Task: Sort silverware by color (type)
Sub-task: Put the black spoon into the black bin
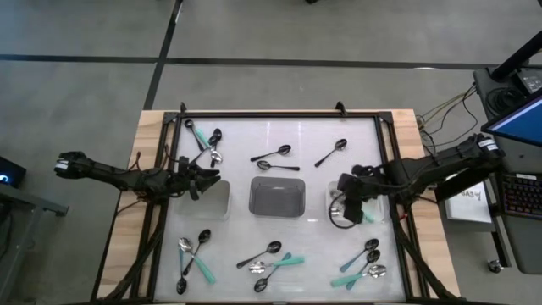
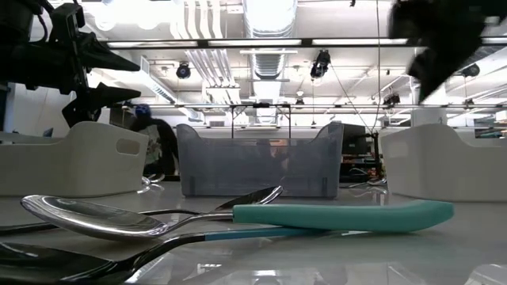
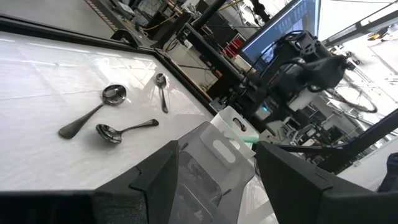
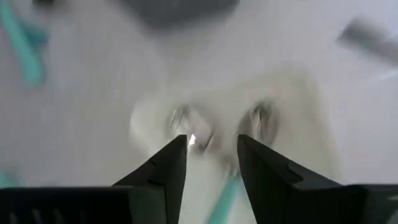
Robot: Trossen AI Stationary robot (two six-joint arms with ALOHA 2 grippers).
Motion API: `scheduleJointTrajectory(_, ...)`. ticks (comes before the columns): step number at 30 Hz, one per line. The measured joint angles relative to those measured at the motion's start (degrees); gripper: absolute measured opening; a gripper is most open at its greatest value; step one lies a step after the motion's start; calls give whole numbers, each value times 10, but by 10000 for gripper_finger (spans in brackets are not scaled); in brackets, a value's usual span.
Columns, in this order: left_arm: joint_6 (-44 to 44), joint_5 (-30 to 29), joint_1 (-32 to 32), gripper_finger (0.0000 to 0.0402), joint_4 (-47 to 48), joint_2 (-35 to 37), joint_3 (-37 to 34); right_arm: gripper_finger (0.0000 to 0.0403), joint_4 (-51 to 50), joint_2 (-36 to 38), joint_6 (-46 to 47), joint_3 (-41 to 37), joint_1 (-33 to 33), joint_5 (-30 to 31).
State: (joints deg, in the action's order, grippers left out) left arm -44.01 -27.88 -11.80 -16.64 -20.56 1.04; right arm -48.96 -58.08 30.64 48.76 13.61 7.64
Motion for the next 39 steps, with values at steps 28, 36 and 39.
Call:
scheduleJointTrajectory(28, 0, 0, 0, 198, 0, 0, 0, 127, 56, -441, -372, 333, -315, -91)
scheduleJointTrajectory(36, 0, 0, 0, 198, 0, 0, 0, 127, 66, -536, -405, 386, -318, -112)
scheduleJointTrajectory(39, 0, 0, 0, 198, 0, 0, 0, 127, 73, -560, -409, 397, -318, -112)
